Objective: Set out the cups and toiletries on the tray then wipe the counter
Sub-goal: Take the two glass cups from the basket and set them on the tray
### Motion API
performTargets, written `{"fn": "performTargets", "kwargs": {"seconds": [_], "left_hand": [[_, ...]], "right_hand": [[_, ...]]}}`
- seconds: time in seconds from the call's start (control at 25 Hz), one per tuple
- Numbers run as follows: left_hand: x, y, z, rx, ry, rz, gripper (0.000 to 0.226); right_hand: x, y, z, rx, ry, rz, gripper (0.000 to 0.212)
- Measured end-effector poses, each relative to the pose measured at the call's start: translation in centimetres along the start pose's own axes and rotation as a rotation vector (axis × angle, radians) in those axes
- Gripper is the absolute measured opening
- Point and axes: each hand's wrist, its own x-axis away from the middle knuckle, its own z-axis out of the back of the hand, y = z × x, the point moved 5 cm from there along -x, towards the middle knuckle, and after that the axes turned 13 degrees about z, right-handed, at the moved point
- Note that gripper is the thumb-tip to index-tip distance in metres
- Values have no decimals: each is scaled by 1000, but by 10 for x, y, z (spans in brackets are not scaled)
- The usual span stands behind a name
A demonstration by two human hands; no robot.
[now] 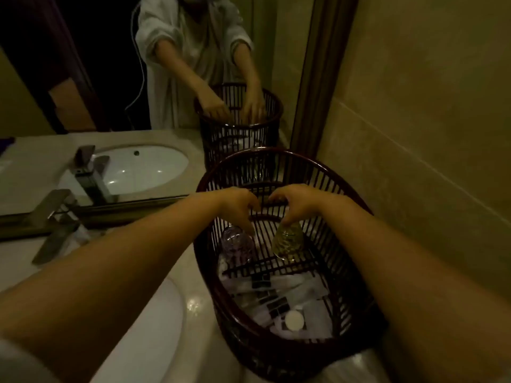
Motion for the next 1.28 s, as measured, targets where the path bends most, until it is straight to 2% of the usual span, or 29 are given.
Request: {"fn": "performTargets", "kwargs": {"seconds": [0.2,0.32,0.4,0.48,0.56,0.68,0.72,0.8,0.96,1.12,1.28], "left_hand": [[-45,-17,-31,-101,-156,128,75],[-67,-19,-54,-153,-242,211,95],[-74,-23,-67,-76,-263,283,98],[-76,-25,-82,175,-323,381,76],[-82,-23,-84,176,-211,357,49],[-78,-23,-85,114,-121,332,44],[-76,-24,-81,125,-131,345,48],[-72,-19,-73,-5,-87,316,62],[-72,-16,-71,-37,-92,303,49],[-65,-12,-58,-156,-99,293,58],[-45,-4,-28,-207,-58,261,66]], "right_hand": [[-22,45,-39,-41,-131,-74,79],[-29,58,-57,-66,-121,-57,76],[-30,65,-65,-69,-91,-58,69],[-28,71,-69,-77,-50,-65,64],[-28,76,-70,-89,-10,-72,61],[-30,78,-72,-133,27,-97,62],[-31,79,-73,-146,35,-107,63],[-31,77,-74,-157,48,-117,65],[-29,74,-71,-120,52,-132,62],[-23,67,-56,-46,-33,-106,61],[-11,57,-25,-64,-25,-90,58]]}}
